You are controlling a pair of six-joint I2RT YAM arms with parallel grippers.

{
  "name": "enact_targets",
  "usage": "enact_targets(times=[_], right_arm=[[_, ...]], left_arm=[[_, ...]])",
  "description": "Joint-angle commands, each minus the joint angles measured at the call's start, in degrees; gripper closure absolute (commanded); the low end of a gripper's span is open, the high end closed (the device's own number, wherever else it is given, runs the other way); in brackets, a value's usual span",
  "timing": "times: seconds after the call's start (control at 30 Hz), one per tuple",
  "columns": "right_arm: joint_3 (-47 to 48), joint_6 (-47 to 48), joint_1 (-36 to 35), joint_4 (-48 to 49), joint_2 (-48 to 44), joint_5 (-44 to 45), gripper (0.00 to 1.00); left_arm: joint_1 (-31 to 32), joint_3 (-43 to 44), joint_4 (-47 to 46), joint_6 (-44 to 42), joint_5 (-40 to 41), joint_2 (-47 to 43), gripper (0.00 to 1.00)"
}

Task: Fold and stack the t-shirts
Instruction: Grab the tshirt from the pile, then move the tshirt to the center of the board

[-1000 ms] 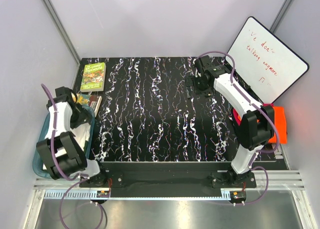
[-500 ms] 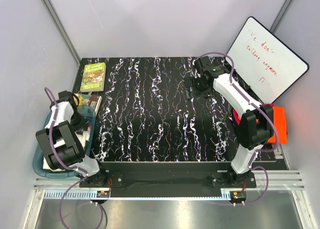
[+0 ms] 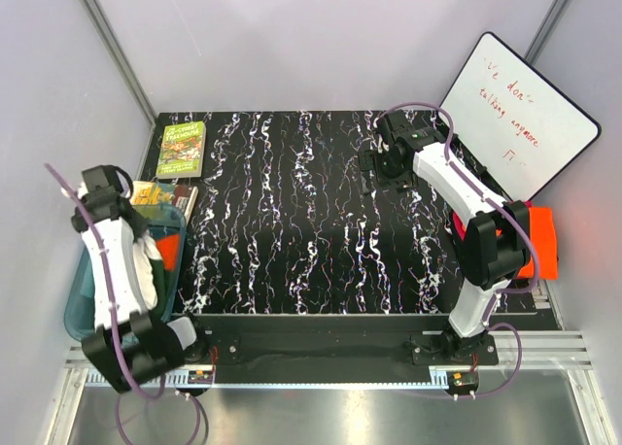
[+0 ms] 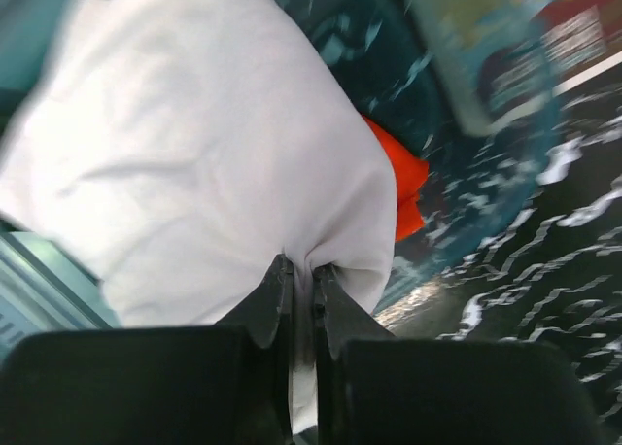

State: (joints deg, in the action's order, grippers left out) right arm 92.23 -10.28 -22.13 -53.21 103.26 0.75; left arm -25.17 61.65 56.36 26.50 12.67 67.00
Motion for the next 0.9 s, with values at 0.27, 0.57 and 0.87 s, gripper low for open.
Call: enact_targets(times=[0.27, 0.57, 0.87], right_arm=[[3.9, 0.0, -0.4, -1.4, 3.2, 0.7, 0.01], [5.0, -0.1, -0.4, -2.5, 4.4, 2.0, 0.01], [5.3, -3.2, 0.2, -3.2, 5.1, 7.5, 0.0]], left_arm=[[2.5, 16.7, -2.7, -0.7, -14.2, -2.0, 1.0], [9.0, 26.2, -1.3, -2.2, -4.9, 2.2, 1.0], [24.9, 26.4, -15.9, 0.6, -25.5, 5.0, 1.0]])
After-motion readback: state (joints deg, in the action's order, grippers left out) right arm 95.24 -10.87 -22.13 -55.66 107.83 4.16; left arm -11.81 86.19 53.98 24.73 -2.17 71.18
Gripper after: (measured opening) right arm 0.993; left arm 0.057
